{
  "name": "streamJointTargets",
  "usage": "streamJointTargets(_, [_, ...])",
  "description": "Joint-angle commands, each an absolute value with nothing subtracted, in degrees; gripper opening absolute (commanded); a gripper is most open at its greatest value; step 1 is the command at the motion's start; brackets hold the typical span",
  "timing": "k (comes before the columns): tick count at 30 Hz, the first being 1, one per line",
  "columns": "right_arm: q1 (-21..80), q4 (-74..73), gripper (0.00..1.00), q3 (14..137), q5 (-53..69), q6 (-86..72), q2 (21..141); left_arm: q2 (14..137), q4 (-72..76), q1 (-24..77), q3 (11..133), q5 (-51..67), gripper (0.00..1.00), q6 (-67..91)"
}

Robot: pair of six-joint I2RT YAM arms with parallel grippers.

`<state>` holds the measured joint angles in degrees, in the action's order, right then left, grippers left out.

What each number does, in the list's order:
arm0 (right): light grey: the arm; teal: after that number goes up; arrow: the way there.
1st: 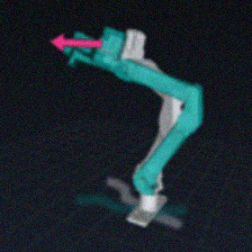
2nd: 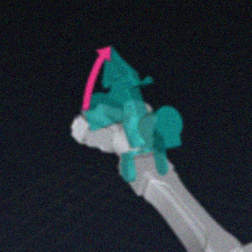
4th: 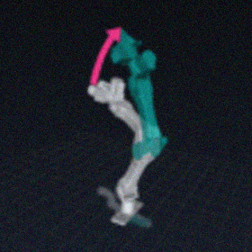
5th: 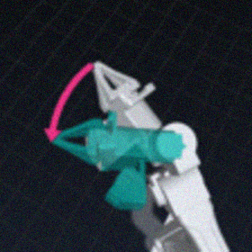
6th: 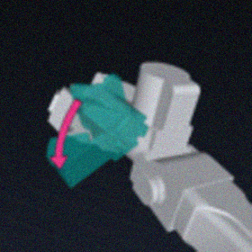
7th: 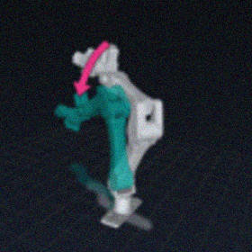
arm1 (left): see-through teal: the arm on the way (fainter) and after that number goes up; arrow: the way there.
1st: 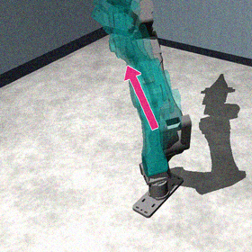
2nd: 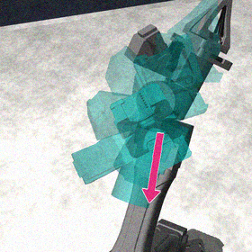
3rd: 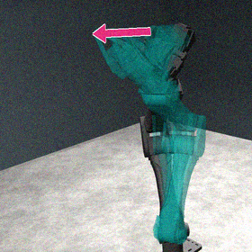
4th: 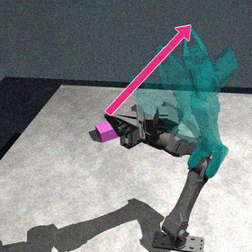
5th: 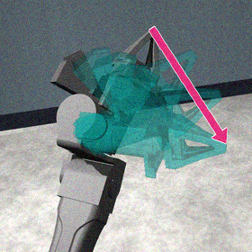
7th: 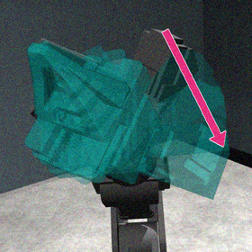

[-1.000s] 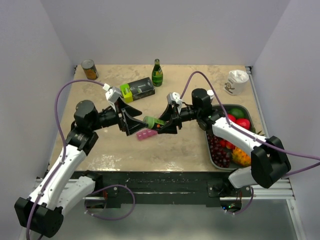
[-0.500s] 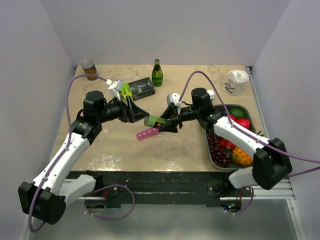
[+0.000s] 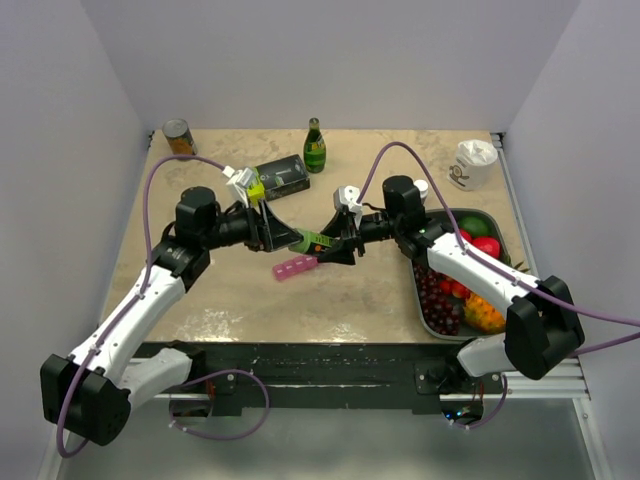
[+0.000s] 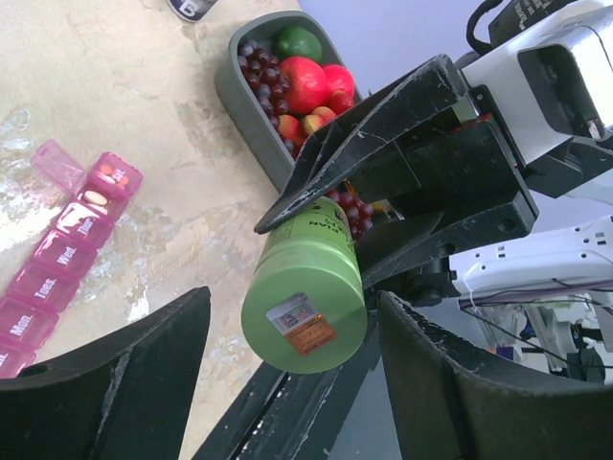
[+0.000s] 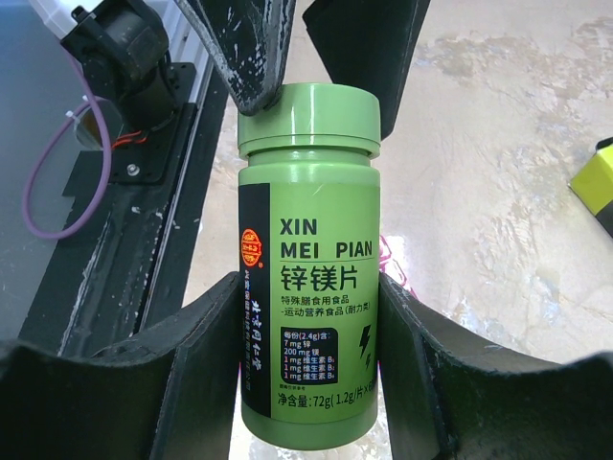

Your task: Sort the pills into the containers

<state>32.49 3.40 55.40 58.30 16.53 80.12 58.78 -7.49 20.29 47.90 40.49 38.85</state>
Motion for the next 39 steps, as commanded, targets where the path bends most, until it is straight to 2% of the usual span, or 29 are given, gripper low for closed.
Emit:
streamJointTargets(1, [32.3, 4.7, 0.0, 57.7, 58.5, 17.0, 77.9, 59.4, -4.0, 21.4, 48.0, 42.6, 0.72, 40.5])
streamJointTargets(4, [32.3, 4.8, 0.0, 57.7, 58.5, 16.9, 77.8, 60.0, -3.8, 22.1, 48.0, 43.5, 0.66, 40.2])
streamJointTargets(7, [32.3, 5.0, 0.0, 57.7, 58.5, 16.7, 78.0, 60.5, -3.7, 22.5, 48.0, 45.3, 0.5, 39.4])
streamJointTargets(8, [32.3, 5.1, 0.0, 57.7, 58.6, 16.4, 78.0, 60.6, -3.9, 22.5, 48.2, 45.7, 0.39, 38.8])
streamJointTargets(14, [32.2, 10.4, 0.0, 56.1, 62.2, 9.7, 78.5, 59.9, -9.1, 22.4, 50.5, 52.5, 0.15, 21.7])
streamJointTargets(18, [32.3, 21.8, 0.0, 53.4, 66.0, 0.5, 79.5, 57.5, -15.8, 22.5, 50.3, 58.5, 0.15, -5.3])
streamJointTargets(20, [32.5, 26.7, 0.0, 52.3, 67.2, -6.0, 80.1, 55.2, -14.6, 22.5, 47.9, 59.8, 0.16, -10.3])
streamJointTargets(21, [32.6, 27.7, 0.0, 52.1, 67.4, -7.0, 80.4, 54.4, -11.8, 22.5, 47.1, 59.4, 0.18, -11.4])
streamJointTargets(24, [33.0, 28.3, 0.0, 51.9, 67.7, -7.9, 80.5, 53.4, -7.8, 22.3, 45.6, 54.6, 0.37, -9.1])
streamJointTargets(25, [33.1, 28.3, 0.0, 51.9, 67.7, -7.7, 80.5, 53.4, -7.3, 22.3, 46.0, 53.5, 0.52, -8.0])
streamJointTargets(30, [33.1, 24.6, 0.0, 52.6, 67.1, -4.4, 80.2, 49.1, -5.9, 22.2, 45.7, 45.6, 0.84, -1.2])
streamJointTargets(31, [33.1, 24.1, 0.0, 52.8, 66.9, -3.3, 80.2, 48.0, -4.8, 22.2, 44.6, 45.2, 0.99, -0.4])
streamJointTargets(35, [33.1, 19.8, 0.0, 53.7, 66.0, -0.3, 80.0, 40.2, 2.6, 22.1, 40.6, 42.0, 0.99, 12.3])
streamJointTargets(39, [33.1, 16.1, 0.0, 54.5, 64.7, 4.5, 79.6, 35.8, 3.0, 22.1, 38.8, 37.0, 0.99, 22.8])
